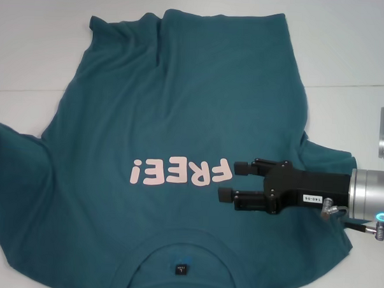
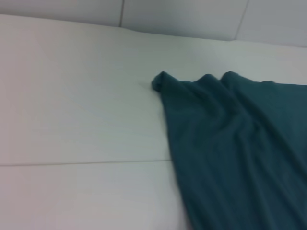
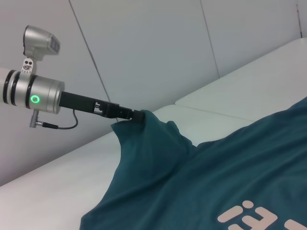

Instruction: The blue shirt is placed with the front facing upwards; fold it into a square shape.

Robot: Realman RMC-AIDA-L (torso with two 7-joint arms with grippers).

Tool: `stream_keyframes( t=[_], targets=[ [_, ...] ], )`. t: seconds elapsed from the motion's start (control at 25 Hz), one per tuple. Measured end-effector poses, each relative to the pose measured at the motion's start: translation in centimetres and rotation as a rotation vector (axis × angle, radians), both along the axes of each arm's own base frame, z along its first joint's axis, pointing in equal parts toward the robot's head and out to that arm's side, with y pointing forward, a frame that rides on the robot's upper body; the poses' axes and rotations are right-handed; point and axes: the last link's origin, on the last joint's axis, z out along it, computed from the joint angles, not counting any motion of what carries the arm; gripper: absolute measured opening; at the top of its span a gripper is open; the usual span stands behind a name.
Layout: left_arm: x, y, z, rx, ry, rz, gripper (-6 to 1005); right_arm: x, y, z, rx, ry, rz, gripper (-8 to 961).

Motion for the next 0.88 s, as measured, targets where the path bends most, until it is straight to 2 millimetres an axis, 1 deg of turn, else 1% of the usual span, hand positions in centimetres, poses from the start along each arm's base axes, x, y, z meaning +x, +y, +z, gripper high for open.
stream_keyframes(
  t=[0.12,0.28,0.4,0.56,0.68,0.88],
  targets=[
    [0.6,-0.3,-0.3,-0.030,-0.041,-0.005,2,0.1,-0.1,0.0,-0.001,0.001,-0.002,869],
    [1.3,-0.6,-1.1,-0.063,-0.104,-0.009,5,0.2,-0.2,0.0,-0.002,0.002,-0.002,869],
    [2.7,-0.6,-1.9,-0.091,-0.193,-0.056,6,0.2,-0.3,-0.1,-0.004,0.003,-0.001,868],
    [4.5,-0.7,-2.3,-0.115,-0.302,-0.112,8,0.2,-0.3,-0.1,-0.009,0.001,0.002,868],
    [5.2,-0.6,-2.7,-0.130,-0.346,-0.128,10,0.2,-0.3,-0.1,-0.010,0.000,0.001,868],
    [5.7,-0.5,-4.4,-0.166,-0.396,-0.135,12,0.2,-0.4,-0.2,-0.014,0.001,-0.002,869]
  ],
)
